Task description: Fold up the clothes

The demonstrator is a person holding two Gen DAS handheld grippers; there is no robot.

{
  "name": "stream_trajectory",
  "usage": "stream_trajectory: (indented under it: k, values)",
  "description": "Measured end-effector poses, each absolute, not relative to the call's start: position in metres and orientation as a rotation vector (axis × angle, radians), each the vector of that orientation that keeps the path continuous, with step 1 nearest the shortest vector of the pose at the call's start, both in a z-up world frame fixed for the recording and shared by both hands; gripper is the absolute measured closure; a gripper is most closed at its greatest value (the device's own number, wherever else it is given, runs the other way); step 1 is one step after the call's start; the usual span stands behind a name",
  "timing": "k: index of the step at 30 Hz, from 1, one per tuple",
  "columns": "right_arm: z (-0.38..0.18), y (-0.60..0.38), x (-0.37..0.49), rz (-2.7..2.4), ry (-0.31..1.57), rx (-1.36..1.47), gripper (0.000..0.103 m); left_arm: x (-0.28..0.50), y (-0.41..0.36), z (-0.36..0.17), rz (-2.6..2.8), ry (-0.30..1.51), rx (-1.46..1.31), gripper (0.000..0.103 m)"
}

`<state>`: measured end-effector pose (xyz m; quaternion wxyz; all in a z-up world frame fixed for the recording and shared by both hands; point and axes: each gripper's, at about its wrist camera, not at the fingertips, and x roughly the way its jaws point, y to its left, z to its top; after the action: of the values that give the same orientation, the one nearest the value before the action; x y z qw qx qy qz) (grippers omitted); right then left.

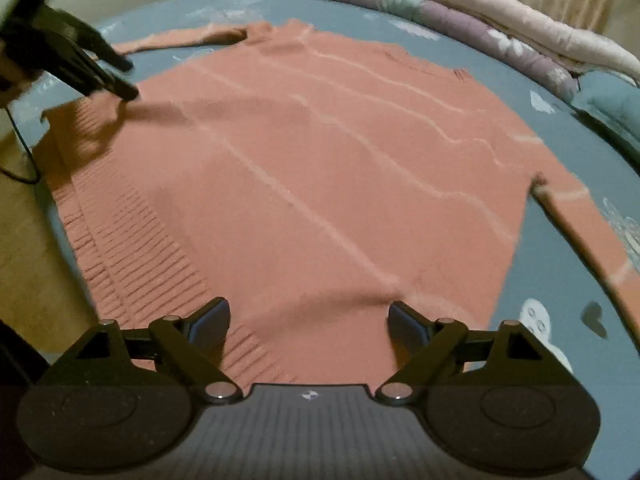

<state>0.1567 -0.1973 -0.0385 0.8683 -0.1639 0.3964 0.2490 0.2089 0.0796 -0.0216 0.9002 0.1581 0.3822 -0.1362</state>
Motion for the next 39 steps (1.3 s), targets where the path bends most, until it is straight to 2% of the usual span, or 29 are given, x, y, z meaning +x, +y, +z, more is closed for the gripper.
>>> stream_trajectory:
  k: [3, 7, 9, 10, 15, 17, 21, 24, 29, 39]
  values:
    - [-0.038, -0.177, 0.142, 0.617, 0.733, -0.408, 0.014, 0.181, 0.055, -0.015, -0.385, 0.711, 0.337, 0.03]
    - [-0.057, -0.164, 0.122, 0.672, 0.692, -0.493, 0.015, 0.151, 0.036, -0.06, -0.443, 0.768, 0.421, 0.029]
    - [-0.06, -0.181, 0.119, 0.676, 0.739, -0.396, 0.013, 0.141, 0.049, -0.078, -0.396, 0.856, 0.284, 0.029]
    - [-0.063, -0.19, 0.114, 0.674, 0.76, -0.362, 0.013, 0.133, 0.061, -0.079, -0.391, 0.87, 0.161, 0.027]
    - [-0.065, -0.198, 0.079, 0.607, 0.745, -0.518, 0.012, 0.098, 0.07, -0.069, -0.407, 0.851, 0.165, 0.026]
    - [-0.063, -0.197, 0.077, 0.61, 0.736, -0.476, 0.012, 0.104, 0.077, -0.066, -0.411, 0.814, 0.133, 0.025]
    - [-0.063, -0.185, 0.079, 0.584, 0.707, -0.433, 0.012, 0.123, 0.077, -0.077, -0.37, 0.894, 0.097, 0.026]
    - [-0.059, -0.183, 0.072, 0.567, 0.685, -0.435, 0.012, 0.119, 0.083, -0.074, -0.338, 0.852, 0.103, 0.024]
    - [-0.058, -0.185, 0.076, 0.537, 0.679, -0.362, 0.012, 0.135, 0.098, -0.069, -0.298, 0.73, -0.047, 0.024]
    - [-0.051, -0.187, 0.067, 0.515, 0.666, -0.306, 0.012, 0.118, 0.103, -0.074, -0.324, 0.798, -0.058, 0.023]
